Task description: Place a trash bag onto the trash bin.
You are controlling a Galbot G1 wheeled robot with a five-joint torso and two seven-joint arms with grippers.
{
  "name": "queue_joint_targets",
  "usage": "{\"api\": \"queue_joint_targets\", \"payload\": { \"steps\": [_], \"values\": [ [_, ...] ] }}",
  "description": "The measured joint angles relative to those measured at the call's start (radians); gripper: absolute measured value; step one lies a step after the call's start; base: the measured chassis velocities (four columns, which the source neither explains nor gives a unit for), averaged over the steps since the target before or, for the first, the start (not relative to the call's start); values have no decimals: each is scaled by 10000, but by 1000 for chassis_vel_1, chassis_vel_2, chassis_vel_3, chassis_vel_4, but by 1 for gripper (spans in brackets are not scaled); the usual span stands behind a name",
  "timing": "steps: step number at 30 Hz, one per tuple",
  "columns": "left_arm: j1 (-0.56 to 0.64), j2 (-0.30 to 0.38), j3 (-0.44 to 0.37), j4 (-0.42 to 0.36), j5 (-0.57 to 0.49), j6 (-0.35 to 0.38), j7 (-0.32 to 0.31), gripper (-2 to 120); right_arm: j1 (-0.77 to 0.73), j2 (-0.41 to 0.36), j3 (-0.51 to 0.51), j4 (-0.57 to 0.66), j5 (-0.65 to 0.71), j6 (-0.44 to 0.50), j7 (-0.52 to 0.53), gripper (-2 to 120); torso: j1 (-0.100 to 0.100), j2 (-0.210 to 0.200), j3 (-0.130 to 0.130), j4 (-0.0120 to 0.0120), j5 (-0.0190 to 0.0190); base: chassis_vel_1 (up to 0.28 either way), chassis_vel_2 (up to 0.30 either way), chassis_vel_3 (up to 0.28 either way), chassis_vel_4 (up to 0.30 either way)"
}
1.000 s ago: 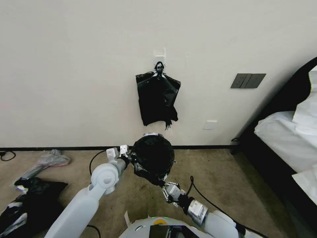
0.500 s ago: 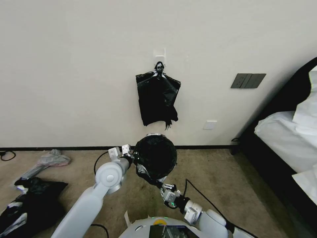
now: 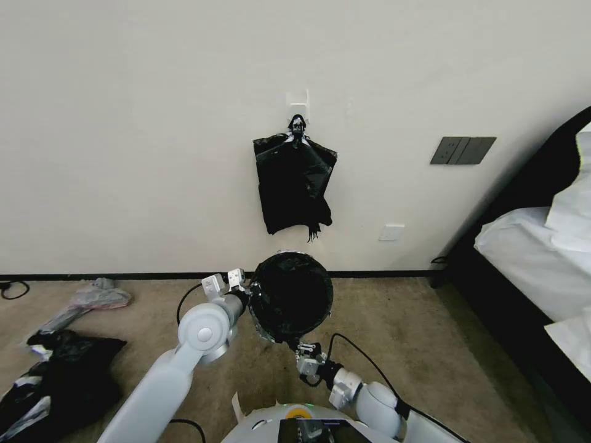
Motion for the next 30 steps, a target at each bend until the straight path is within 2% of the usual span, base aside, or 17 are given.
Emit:
{"api": "queue_joint_targets", "payload": {
  "steps": [12, 22, 24, 25, 28, 29, 30],
  "values": [
    [176, -47, -127, -110, -131, -4, -17, 1, 215, 348, -15, -778, 1295, -459, 465, 0, 0, -1, 0, -1, -1, 0, 0, 0, 0],
    [313, -36, -286, -80, -209, 18, -1, 1, 22, 382, 94, -757, 1421, -279, 516, 0, 0, 0, 0, -1, 0, 0, 0, 0, 0],
    [303, -11, -337, 0, -236, 17, 28, 1, -137, 309, 211, -564, 1572, -88, 513, 8, 0, 0, 0, 0, 0, 0, 0, 0, 0],
    [303, -11, -337, 0, -236, 17, 28, 1, -137, 309, 211, -564, 1572, -88, 513, 8, 0, 0, 0, 0, 0, 0, 0, 0, 0],
    [149, 7, -401, 241, -265, -14, 76, 1, -637, 80, 550, -123, 1979, 269, 488, 25, 0, 0, 0, -1, 1, 0, 0, 0, 0],
    [149, 7, -401, 241, -265, -14, 76, 1, -637, 80, 550, -123, 1979, 269, 488, 25, 0, 0, 0, -1, 1, 0, 0, 0, 0],
    [87, -5, -400, 308, -273, -18, 83, 1, -823, 7, 695, 7, 2047, 392, 478, 30, 0, 0, 0, 0, -2, 0, 0, 0, 0]
  ]
}}
